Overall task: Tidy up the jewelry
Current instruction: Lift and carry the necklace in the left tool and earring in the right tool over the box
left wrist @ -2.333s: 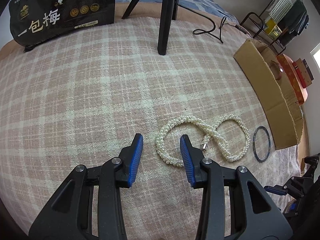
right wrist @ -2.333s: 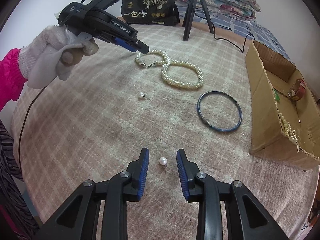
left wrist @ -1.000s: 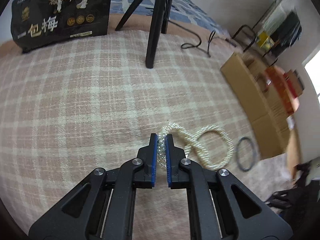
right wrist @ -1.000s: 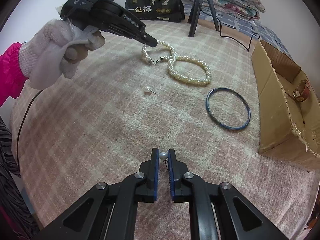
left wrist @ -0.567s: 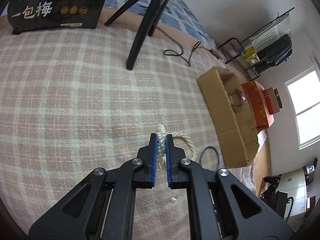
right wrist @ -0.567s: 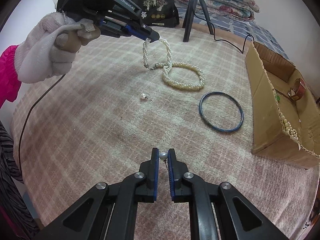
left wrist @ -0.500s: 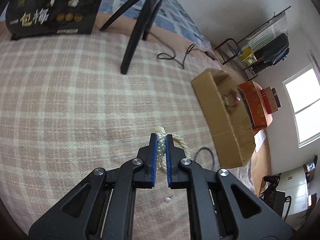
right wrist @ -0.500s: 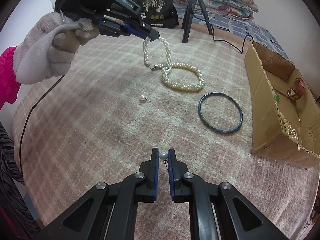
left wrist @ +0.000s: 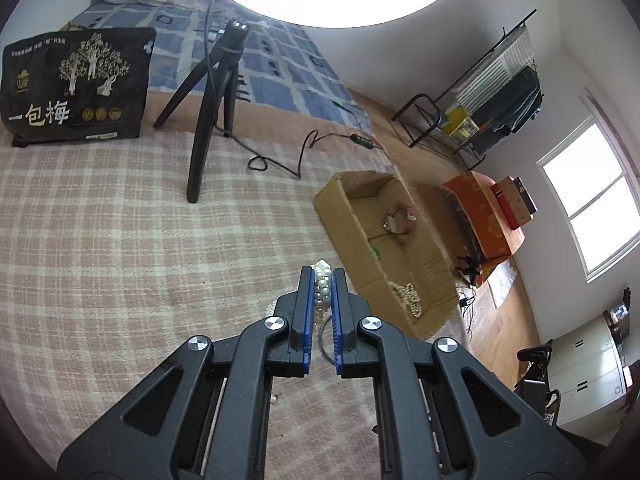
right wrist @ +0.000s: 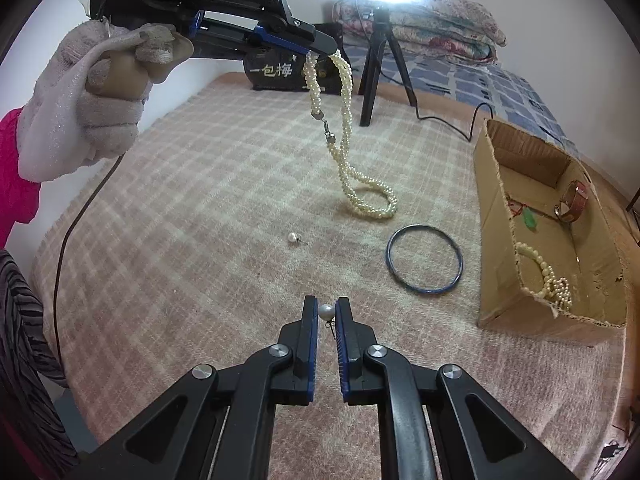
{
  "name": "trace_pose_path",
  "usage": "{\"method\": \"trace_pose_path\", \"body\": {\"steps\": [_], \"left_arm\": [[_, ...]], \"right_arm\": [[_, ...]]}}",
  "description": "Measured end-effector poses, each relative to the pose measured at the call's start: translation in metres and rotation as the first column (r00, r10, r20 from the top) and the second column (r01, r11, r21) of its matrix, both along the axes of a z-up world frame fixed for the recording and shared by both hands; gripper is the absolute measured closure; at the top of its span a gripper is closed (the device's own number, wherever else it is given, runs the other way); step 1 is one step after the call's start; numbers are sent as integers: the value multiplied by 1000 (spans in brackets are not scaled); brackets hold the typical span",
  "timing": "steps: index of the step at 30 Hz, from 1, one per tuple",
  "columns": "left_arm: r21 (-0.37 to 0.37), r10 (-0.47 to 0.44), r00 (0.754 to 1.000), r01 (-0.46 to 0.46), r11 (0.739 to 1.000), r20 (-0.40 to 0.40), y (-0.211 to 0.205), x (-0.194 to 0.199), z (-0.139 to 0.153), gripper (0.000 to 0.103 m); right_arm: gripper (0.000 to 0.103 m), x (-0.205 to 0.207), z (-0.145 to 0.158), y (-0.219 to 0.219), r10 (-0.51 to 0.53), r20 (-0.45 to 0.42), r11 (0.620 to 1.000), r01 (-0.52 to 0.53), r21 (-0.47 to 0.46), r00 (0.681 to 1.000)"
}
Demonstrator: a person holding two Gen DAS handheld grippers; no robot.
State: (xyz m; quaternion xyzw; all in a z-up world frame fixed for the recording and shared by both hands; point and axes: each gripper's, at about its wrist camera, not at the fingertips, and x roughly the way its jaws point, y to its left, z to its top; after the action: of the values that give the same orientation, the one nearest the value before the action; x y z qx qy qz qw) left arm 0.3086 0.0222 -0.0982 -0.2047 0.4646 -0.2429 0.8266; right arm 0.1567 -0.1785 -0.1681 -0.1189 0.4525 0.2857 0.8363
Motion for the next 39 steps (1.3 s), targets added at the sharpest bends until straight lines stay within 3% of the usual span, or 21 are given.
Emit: {"method": "trace_pose_path", "body": {"steps": [5, 20, 39], "left_arm": [[-32, 11, 1000, -10, 999, 26, -1, -2, 20, 97], [-15, -10, 993, 12, 1000, 116, -22, -2, 71, 97], [35, -77, 973, 71, 997, 219, -105, 29, 126, 97]], "right_arm": [[97, 1, 16, -7, -17, 26, 999, 16, 32, 1000], [97, 11, 63, -34, -89, 107, 990, 76, 116, 990], [97, 36, 95, -100, -234, 161, 963, 206, 174, 959]]}}
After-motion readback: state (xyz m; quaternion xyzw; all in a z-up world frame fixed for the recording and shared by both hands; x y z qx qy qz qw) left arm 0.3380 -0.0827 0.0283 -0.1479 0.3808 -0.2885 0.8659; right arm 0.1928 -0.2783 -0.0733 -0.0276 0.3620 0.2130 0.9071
